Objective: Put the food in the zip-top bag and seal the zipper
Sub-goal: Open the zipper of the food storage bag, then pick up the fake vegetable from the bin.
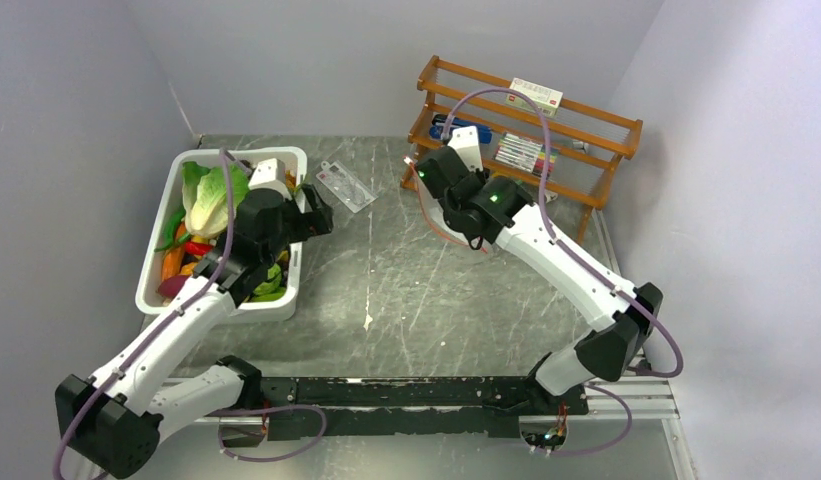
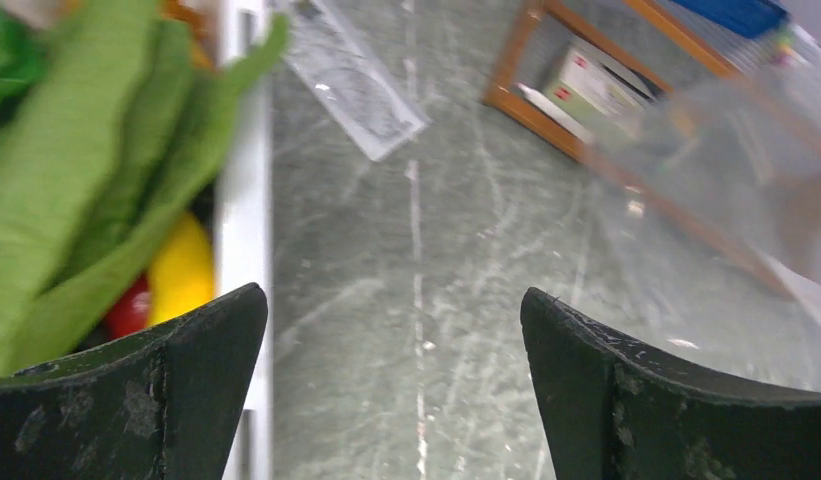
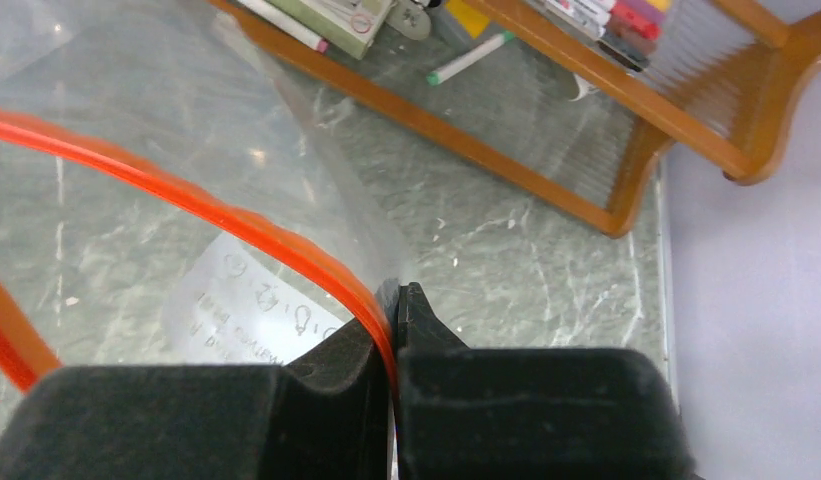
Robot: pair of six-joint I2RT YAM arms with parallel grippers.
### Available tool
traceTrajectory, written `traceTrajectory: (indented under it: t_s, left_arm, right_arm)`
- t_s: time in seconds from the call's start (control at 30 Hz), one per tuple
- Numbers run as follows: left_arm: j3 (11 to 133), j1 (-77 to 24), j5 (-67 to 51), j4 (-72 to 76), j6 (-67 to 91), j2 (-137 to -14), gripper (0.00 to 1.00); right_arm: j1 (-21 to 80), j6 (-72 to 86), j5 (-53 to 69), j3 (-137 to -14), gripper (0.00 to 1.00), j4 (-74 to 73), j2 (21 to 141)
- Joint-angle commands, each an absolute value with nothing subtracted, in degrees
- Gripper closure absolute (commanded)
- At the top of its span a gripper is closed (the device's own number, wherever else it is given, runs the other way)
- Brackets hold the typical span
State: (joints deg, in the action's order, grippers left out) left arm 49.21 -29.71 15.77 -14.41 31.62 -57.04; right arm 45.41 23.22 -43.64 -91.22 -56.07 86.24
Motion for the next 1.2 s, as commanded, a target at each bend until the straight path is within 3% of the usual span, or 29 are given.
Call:
traceTrajectory:
  t_s: [0.0,0.27,0.93,1.0,1.07,1.17]
  left_arm:
    - [52.2,-22.8,15.3,-18.0,29.5,-57.3,0.03]
    - [55.4,-5.3,4.8,-21.3,26.7,-60.4,0.06]
    - [59.7,-1.0,5.9,-27.8,15.0,-66.8,0.2]
    - [60.0,-1.0,4.5,-27.5,13.5,-66.8,0.25]
    - [60.1,-1.0,-2.8,-27.1,8.6,-66.5,0.25]
    - [60.5,-1.0,-3.5,-29.4,6.3,-67.8,0.23]
  right_arm:
    - [46.4,26.0,-47.9,-94.1,1.0,-64.7,88.2]
    - [52.9,26.5,-25.6,-84.7,1.0,-49.1,92.4]
    - [51.1,27.1,-21.8,-76.9,1.0,-38.7,91.2]
    - [51.1,27.2,-21.3,-76.9,1.0,-38.7,91.3]
    - [51.2,27.2,-21.0,-76.7,1.0,-38.6,91.2]
    - [51.1,27.3,-21.0,-76.3,1.0,-38.4,90.8]
